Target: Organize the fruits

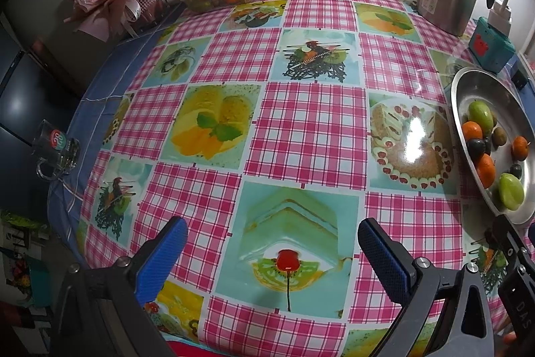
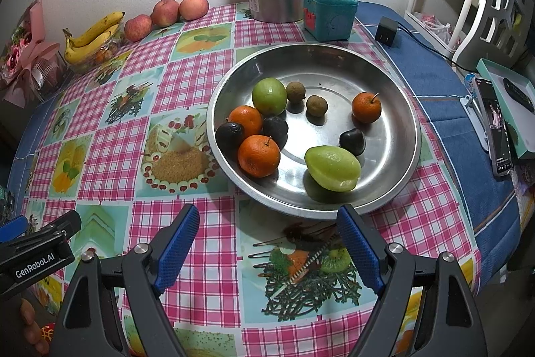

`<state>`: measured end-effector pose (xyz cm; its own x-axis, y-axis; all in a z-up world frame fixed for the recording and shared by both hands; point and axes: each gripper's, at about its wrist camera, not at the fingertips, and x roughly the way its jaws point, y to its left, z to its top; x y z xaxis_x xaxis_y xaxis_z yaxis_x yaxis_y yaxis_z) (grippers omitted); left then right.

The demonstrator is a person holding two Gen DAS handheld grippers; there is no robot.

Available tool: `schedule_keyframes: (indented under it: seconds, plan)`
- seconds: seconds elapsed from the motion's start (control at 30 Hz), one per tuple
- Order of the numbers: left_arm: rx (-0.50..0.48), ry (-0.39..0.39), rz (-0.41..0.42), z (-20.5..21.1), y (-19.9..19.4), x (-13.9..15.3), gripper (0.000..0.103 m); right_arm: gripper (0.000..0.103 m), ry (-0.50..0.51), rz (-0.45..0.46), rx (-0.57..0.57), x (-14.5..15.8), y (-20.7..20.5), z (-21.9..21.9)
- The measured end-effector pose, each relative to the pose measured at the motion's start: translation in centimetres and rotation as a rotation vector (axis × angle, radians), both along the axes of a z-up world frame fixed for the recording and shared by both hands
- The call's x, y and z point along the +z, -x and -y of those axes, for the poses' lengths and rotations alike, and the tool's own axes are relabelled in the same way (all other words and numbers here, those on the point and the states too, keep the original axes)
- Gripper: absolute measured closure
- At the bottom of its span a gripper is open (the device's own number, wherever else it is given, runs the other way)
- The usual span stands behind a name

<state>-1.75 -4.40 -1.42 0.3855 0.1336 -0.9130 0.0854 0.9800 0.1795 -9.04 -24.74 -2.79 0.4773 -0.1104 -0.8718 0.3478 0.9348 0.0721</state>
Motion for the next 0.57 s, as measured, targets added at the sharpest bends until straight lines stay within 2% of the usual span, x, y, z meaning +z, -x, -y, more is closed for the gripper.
schedule_keyframes:
  seconds: [0.33, 0.47, 0.57]
  plan:
    - [0.005, 0.004, -0.005, -0.03, 0.02, -0.08, 0.0, 0.018, 0.0, -0.006, 0.004, -0.07, -0.07, -0.06]
    - [-0.018, -0.004, 0.034, 0.26, 0.42, 0.38, 0.0, 0.018, 0.0, -0.008, 0.007, -0.12, -0.08, 0.03]
    - [-0.02, 0.014, 0.031, 0.3, 0.37, 0.48, 0.0, 0.018, 0.0, -0.008, 0.006, -0.12, -0.06, 0.01]
